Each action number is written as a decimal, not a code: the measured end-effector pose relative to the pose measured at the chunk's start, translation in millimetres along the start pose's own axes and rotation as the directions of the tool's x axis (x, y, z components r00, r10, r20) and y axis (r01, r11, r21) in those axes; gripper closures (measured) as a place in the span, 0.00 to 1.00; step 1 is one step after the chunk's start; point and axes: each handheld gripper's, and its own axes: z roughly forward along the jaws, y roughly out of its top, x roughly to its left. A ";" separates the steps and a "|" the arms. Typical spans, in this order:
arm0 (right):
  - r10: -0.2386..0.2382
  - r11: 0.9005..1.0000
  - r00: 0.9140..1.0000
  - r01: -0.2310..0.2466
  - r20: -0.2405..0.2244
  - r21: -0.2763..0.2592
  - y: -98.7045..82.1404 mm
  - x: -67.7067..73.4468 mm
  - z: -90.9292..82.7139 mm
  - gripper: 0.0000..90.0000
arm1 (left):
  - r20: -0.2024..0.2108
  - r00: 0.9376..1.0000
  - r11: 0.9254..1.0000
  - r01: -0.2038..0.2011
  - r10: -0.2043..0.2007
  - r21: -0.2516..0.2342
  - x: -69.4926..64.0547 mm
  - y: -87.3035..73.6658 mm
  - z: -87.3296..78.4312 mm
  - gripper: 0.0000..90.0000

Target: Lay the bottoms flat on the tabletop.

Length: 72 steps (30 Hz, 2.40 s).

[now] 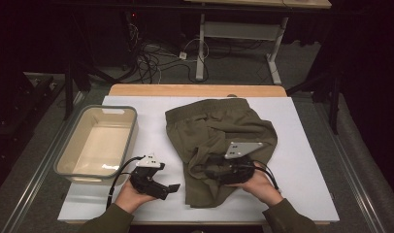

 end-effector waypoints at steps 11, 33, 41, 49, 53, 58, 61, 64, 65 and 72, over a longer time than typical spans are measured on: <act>0.090 0.994 0.994 -0.094 0.069 0.058 -34.3 -15.9 -31.4 0.45 | 0.000 1.000 1.000 0.000 0.000 0.003 -0.1 -0.1 0.5 0.00; 0.131 0.984 0.971 -0.151 0.198 0.092 -73.3 -30.3 -67.0 0.43 | -0.002 1.000 1.000 0.001 -0.001 0.005 -0.4 -0.3 0.7 0.00; 0.174 0.978 0.942 -0.199 0.287 0.057 -87.0 -47.0 -87.4 0.44 | -0.002 1.000 1.000 -0.005 0.005 0.008 -1.2 -0.1 1.4 0.00; 0.206 0.966 0.922 -0.245 0.329 0.083 -98.8 -60.7 -85.6 0.48 | 0.001 1.000 1.000 -0.007 0.007 0.010 -1.5 -0.1 1.9 0.00; 0.196 0.967 0.929 -0.237 0.314 0.096 -97.8 -60.7 -80.7 0.50 | 0.008 1.000 1.000 -0.013 0.013 0.007 -4.1 0.4 2.4 0.01; 0.194 0.968 0.931 -0.234 0.309 0.097 -98.1 -61.1 -78.4 0.53 | 0.022 0.999 1.000 -0.024 0.023 0.011 -8.0 2.6 5.7 0.01; 0.180 0.970 0.933 -0.220 0.311 0.100 -97.8 -61.3 -77.6 0.61 | 0.026 0.999 1.000 -0.028 0.028 0.004 -10.1 5.3 7.0 0.01; 0.178 0.972 0.933 -0.216 0.312 0.090 -97.4 -61.5 -78.5 0.59 | 0.029 0.999 0.999 -0.035 0.036 -0.021 -12.5 13.8 6.6 0.01; 0.178 0.972 0.932 -0.216 0.314 0.090 -97.5 -61.5 -78.6 0.58 | 0.030 0.999 0.999 -0.038 0.039 -0.030 -13.2 17.4 6.7 0.02; 0.186 0.972 0.932 -0.220 0.310 0.077 -96.9 -61.8 -79.8 0.57 | 0.031 0.997 0.996 -0.063 0.065 -0.060 -11.8 43.5 12.7 0.06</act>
